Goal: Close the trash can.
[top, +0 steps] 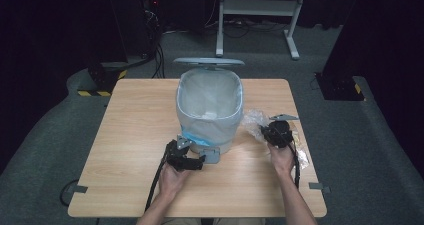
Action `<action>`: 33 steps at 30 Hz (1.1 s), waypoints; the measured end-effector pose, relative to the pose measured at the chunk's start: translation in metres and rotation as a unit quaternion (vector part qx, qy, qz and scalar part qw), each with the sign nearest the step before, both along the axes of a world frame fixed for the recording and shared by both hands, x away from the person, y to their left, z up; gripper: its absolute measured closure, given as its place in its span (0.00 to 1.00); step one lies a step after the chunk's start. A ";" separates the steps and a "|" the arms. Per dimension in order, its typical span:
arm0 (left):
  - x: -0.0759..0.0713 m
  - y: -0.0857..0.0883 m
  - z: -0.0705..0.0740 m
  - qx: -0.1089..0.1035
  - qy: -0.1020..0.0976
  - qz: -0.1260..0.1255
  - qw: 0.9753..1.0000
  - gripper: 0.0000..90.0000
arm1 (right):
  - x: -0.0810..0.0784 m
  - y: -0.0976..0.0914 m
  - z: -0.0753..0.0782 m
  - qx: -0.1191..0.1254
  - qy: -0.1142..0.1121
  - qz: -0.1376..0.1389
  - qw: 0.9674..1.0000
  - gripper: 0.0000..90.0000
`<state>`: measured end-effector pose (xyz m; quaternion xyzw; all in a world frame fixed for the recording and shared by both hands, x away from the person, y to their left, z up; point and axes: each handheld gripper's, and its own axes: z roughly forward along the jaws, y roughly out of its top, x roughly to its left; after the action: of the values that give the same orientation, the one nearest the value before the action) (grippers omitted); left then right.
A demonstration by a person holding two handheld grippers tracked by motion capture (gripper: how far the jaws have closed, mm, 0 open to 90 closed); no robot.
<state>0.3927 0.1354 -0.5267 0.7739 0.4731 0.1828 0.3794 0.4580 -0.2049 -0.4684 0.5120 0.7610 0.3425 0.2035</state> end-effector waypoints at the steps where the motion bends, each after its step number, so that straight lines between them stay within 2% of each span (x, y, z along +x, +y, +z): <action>1: 0.000 0.000 0.000 0.002 0.001 -0.001 1.000 0.01 | -0.002 0.000 0.002 0.002 -0.002 0.003 1.000 0.96; 11: 0.000 0.000 0.000 -0.003 0.006 0.000 1.000 0.01 | -0.016 -0.001 0.016 0.010 -0.012 0.020 1.000 0.96; 14: 0.001 0.001 0.000 0.000 0.004 0.000 1.000 0.01 | -0.021 -0.002 0.024 0.022 -0.019 0.022 0.999 0.96; 33: 0.002 0.002 0.000 -0.002 0.008 -0.002 1.000 0.01 | -0.039 -0.014 0.043 0.038 -0.035 0.039 0.998 0.96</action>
<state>0.3944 0.1370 -0.5269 0.7754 0.4752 0.1750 0.3772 0.4185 -0.2185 -0.4255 0.4771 0.7590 0.3967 0.1974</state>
